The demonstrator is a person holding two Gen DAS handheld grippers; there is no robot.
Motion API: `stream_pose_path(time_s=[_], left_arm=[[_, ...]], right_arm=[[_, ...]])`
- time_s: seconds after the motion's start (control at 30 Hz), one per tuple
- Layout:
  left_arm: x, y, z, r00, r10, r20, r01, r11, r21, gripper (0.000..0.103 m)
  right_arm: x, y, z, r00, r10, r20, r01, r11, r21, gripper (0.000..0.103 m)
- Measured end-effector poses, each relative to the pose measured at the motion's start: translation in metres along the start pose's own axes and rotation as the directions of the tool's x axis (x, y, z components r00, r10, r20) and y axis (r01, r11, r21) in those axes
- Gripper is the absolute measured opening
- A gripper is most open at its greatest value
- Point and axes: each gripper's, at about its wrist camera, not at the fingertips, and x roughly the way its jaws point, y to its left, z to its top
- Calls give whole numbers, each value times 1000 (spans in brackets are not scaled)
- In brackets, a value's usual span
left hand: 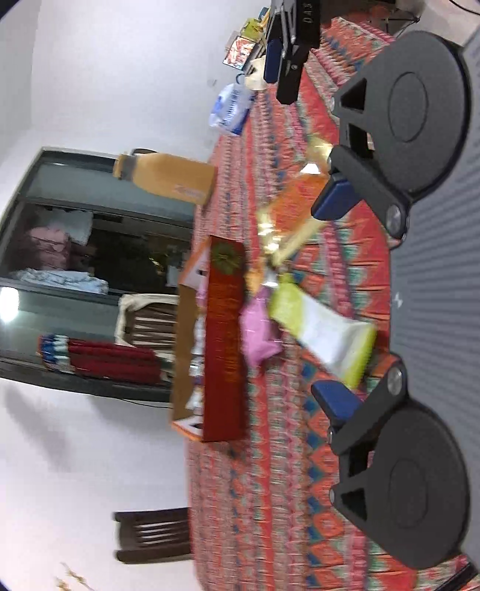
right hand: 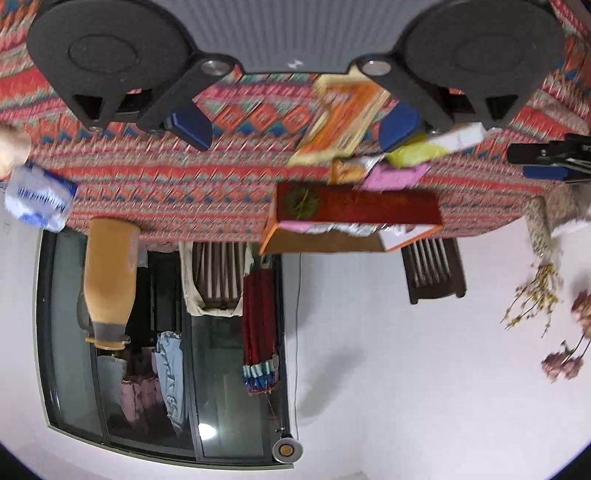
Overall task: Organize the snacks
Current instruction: 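Withdraw both open tools from the box toward the remaining packets, then grasp a green-and-white bar packet with the left tool while the right tool grasps a gold packet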
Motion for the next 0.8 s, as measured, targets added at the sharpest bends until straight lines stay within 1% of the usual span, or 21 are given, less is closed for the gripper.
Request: stream_pose_path(time_s=[0.1,0.17,0.3,0.47,0.57,0.7,0.8], left_arm=[[-3,4,-12,1000,15,-26,-15,1000,-17,95],[-5,6,-17,999,32,-40,-32,999,-20,95],[-8,9,-24,998,52,-37,-53,998,-26,96],[2,5,-28,995,85,-51,-85,996,-1,96],[9,4,-27,994,94,-56,-94,996,13,98],[22,3,-21,991,104,-87,-102,994,31,98],[34,0,-12,991,108,-85,-102,992,72,100]], right_arm=[[3,15,-17,999,53,-1,-53,999,6,97],[9,24,-23,998,60,-7,-60,998,8,97],[24,42,-30,995,90,-53,-90,996,4,97],[32,57,-41,994,73,-87,-77,996,-45,97],[36,55,-42,993,64,-100,-69,997,-42,97],[44,53,-41,991,39,-129,-46,998,-52,97],[53,52,-36,987,14,-157,-24,998,-65,97]])
